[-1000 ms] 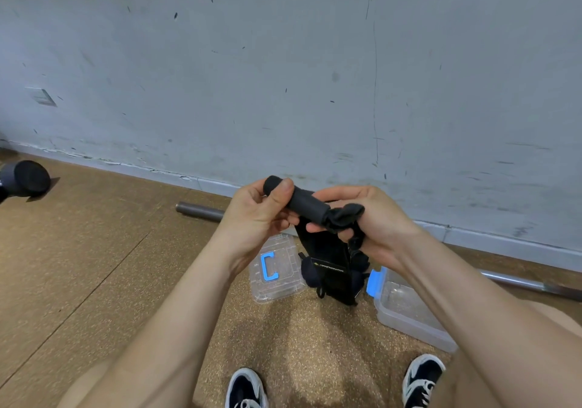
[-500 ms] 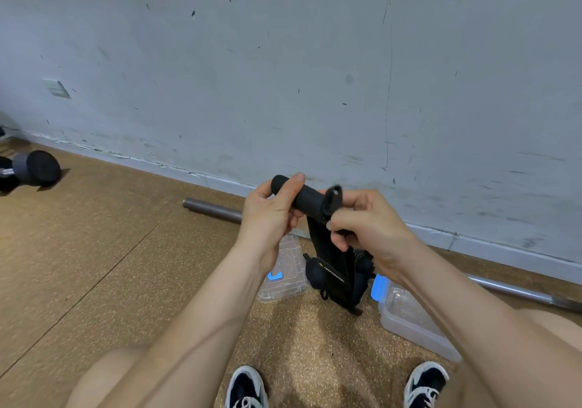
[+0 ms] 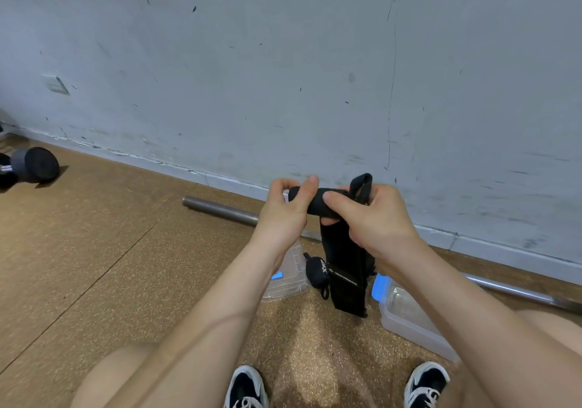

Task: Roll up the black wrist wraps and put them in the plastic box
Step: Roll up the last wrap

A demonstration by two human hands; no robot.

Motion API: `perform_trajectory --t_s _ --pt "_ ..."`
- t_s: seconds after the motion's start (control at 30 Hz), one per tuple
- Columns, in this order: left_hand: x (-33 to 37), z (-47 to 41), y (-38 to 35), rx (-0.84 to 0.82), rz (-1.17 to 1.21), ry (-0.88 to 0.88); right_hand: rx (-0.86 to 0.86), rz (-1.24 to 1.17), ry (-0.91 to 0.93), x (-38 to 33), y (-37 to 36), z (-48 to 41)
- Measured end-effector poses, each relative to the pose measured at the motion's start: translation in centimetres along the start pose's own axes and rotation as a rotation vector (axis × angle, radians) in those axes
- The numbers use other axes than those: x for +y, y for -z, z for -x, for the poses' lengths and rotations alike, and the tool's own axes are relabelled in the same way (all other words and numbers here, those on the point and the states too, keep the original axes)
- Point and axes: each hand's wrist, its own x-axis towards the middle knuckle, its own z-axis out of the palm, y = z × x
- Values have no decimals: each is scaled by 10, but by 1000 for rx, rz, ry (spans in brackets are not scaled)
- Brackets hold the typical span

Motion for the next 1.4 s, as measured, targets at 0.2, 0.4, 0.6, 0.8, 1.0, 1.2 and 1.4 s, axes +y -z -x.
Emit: perform_trajectory --t_s 0.2,0.4,0.6,0.8,1.0,1.2,1.4 --pt "9 6 11 -140 -425 -660 -13 -284 -142 -12 22 -12" --pt "13 8 20 -239 -488 -678 -183 -316 -230 -11 33 -12" --pt "16 14 18 -186 -582 -692 -243 -328 -267 -10 37 -13" --pt "23 18 23 -242 -439 -514 -2 253 109 -15 56 -20" --pt "30 16 26 -301 -144 -367 -423 144 165 -27 60 -6" --pt "33 20 18 -296 184 -265 -443 39 140 -24 58 -7" --pt "32 22 25 -356 62 -316 -391 33 110 -23 50 -6"
